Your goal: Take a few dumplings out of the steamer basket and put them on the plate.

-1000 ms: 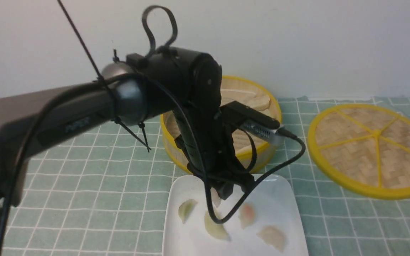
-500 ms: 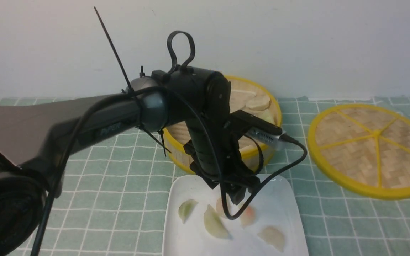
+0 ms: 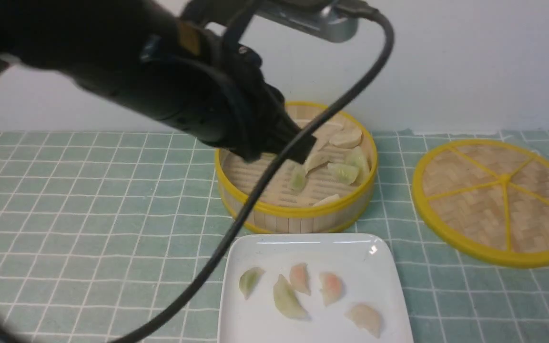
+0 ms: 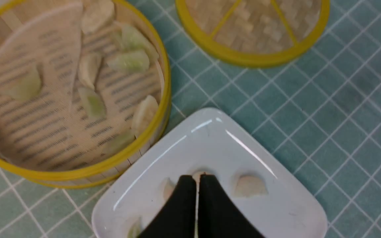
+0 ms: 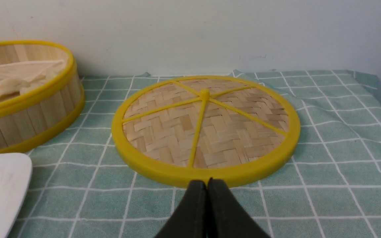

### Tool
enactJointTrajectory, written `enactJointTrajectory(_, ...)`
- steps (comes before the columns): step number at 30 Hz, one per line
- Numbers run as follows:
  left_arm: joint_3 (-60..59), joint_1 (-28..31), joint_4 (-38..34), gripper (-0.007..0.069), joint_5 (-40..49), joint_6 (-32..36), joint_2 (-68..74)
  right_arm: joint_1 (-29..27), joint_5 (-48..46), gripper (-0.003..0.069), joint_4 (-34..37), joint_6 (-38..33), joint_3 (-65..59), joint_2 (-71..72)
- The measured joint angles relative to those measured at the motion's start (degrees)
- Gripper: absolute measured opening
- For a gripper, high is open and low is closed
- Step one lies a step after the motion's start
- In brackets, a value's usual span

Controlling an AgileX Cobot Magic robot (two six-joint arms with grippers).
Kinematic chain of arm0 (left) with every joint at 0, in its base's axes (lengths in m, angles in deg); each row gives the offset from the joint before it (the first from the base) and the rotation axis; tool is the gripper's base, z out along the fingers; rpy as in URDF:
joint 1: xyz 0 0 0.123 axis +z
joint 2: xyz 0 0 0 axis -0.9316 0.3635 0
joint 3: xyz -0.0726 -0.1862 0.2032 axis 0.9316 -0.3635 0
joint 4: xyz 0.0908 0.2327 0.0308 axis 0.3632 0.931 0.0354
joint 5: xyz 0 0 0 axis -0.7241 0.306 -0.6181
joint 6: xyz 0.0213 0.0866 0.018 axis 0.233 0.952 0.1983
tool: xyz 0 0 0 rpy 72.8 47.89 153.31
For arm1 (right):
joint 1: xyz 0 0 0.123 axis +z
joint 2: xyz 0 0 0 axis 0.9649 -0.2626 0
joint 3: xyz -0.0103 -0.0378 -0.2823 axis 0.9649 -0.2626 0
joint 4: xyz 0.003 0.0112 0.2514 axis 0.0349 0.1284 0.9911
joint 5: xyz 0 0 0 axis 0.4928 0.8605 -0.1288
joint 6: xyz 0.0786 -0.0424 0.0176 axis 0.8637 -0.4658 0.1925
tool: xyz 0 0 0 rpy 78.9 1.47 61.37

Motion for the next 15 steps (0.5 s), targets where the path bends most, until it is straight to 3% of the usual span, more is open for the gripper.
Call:
enactJointTrajectory(5, -8.67, 0.0, 0.0, -0.0006, -3.37, 0.01, -9.43, 0.0, 0.0, -0.0014, 0.0, 0.0, 0.0, 0.0)
enactJointTrajectory(15, -9.95, 0.0, 5.62, -0.0006, -1.49, -1.84, -24.64, 0.0, 0.0, -0.0014, 0.0, 0.0, 0.0, 0.0)
